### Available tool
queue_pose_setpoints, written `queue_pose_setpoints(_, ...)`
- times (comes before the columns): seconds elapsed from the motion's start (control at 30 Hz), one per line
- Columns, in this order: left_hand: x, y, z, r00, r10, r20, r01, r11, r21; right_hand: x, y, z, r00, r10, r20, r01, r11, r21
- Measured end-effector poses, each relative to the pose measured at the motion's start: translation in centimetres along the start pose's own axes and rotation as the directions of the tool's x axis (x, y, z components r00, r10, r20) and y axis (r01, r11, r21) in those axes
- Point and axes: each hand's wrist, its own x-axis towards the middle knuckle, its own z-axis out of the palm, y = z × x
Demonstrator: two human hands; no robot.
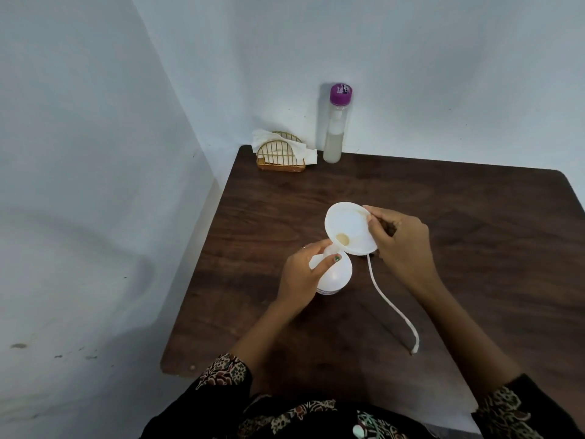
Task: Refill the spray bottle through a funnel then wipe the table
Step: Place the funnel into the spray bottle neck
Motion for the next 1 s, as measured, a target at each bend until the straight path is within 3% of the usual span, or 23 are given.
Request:
queue_pose_setpoints(0.43,-0.2,-0.2,-0.3,0.997,0.077,-0.024,-0.075,0.996,0.043,-0.3,0.5,1.5,0.999,-0.036,0.034,0.041,0.988,-0.149)
queue_pose_setpoints(0.57,-0.3,-0.3,-0.3,0.998,0.056,-0.027,-0.055,0.998,0.042,-0.6,0.5,2.2,0.998,-0.044,0.037,0.053,0.953,-0.297)
queue_pose_setpoints(0.67,-0.1,-0.6,-0.4,0.999,0.038,-0.022,-0.036,0.998,0.059,-0.6,0.4,2.3,0.995,-0.012,0.100,0.049,0.923,-0.381)
queue_pose_setpoints(0.77,0.0,-0.6,-0.5,0.999,0.033,-0.014,-0.032,0.997,0.063,0.3,-0.1,1.7,0.975,-0.002,0.223,0.069,0.954,-0.293)
queue_pose_setpoints(0.83,-0.1,-0.4,-0.6,0.999,0.034,-0.004,-0.033,0.997,0.067,1.2,-0.6,1.0,0.914,-0.051,0.402,0.153,0.962,-0.226)
queue_pose_setpoints(0.9,0.0,-0.3,-0.7,0.999,0.039,-0.007,-0.039,0.995,0.089,1.9,-1.4,0.4,0.784,-0.091,0.614,0.240,0.956,-0.166)
queue_pose_setpoints(1.0,0.1,-0.4,-0.8,0.999,0.024,-0.022,-0.022,0.994,0.112,2.6,-1.9,0.3,0.655,-0.111,0.748,0.343,0.925,-0.163)
